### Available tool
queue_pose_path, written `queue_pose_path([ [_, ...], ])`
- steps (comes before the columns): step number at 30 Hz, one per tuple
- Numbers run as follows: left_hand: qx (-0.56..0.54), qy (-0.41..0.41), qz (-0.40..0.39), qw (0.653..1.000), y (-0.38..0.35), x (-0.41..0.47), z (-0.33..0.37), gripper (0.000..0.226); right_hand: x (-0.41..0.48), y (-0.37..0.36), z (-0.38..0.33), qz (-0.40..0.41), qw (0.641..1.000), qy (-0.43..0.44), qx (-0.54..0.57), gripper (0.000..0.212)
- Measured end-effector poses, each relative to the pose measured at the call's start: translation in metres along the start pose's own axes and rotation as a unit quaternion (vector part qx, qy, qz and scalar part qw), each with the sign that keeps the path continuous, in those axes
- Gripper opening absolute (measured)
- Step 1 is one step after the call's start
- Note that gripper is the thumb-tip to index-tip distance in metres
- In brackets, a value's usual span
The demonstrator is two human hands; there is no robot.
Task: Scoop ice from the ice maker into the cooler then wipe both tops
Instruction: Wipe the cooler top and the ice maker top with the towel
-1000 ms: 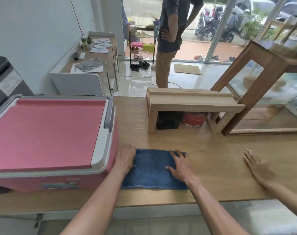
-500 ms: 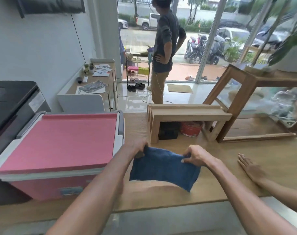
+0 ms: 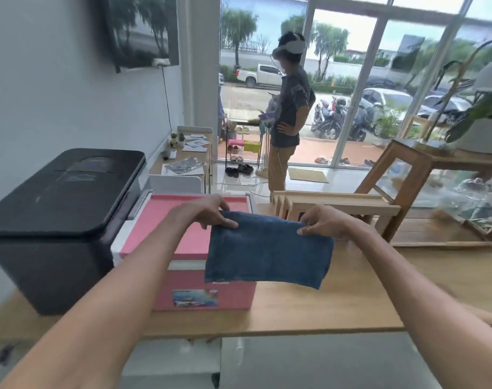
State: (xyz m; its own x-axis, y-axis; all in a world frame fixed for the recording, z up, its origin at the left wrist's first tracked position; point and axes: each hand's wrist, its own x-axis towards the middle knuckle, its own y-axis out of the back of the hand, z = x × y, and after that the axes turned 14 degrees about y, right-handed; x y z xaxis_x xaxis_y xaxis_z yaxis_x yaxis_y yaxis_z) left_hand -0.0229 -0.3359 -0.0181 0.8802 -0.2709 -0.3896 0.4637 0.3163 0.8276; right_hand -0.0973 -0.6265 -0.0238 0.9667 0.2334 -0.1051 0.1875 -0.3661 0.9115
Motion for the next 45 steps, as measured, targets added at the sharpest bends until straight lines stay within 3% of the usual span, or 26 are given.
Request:
queue_pose_path([
  [2, -0.028, 0.04, 0.051, 0.998, 0.003, -0.002, -0.04, 0.033, 0.02, -0.023, -0.029, 0.04, 0.999, 0.01, -0.012, 0.015],
  [5, -0.012, 0.103, 0.198, 0.975, -0.002, -0.003, -0.083, 0.041, 0.049, -0.059, -0.064, 0.142, 0.99, 0.001, -0.013, 0.02],
  [7, 0.021, 0.132, 0.295, 0.946, -0.012, -0.006, -0.097, 0.048, 0.06, -0.08, -0.086, 0.213, 0.973, 0.005, -0.083, 0.02],
  [10, 0.022, 0.122, 0.366, 0.922, -0.039, -0.012, -0.104, 0.062, 0.066, -0.112, -0.108, 0.239, 0.953, -0.001, -0.188, 0.044],
  [12, 0.008, 0.068, 0.35, 0.934, -0.062, -0.017, -0.1, 0.049, 0.061, -0.129, -0.118, 0.24, 0.957, -0.002, -0.166, 0.041],
  [14, 0.061, 0.048, 0.313, 0.947, -0.083, -0.021, -0.09, 0.054, 0.057, -0.145, -0.122, 0.22, 0.965, -0.009, -0.141, 0.039],
  [18, 0.081, 0.092, 0.213, 0.969, -0.102, -0.013, -0.075, 0.07, 0.058, -0.159, -0.116, 0.154, 0.983, -0.02, -0.094, 0.056],
  [24, 0.066, 0.107, 0.179, 0.976, -0.084, 0.039, -0.067, 0.07, 0.097, -0.14, -0.098, 0.081, 0.993, -0.048, -0.071, 0.062],
  [34, 0.055, 0.125, 0.241, 0.961, -0.042, 0.115, -0.087, 0.068, 0.194, -0.123, -0.091, 0.072, 0.992, -0.027, -0.102, 0.07],
  [45, 0.072, 0.158, 0.273, 0.946, -0.009, 0.102, -0.165, 0.059, 0.23, -0.163, -0.155, 0.09, 0.991, 0.064, -0.073, 0.071],
])
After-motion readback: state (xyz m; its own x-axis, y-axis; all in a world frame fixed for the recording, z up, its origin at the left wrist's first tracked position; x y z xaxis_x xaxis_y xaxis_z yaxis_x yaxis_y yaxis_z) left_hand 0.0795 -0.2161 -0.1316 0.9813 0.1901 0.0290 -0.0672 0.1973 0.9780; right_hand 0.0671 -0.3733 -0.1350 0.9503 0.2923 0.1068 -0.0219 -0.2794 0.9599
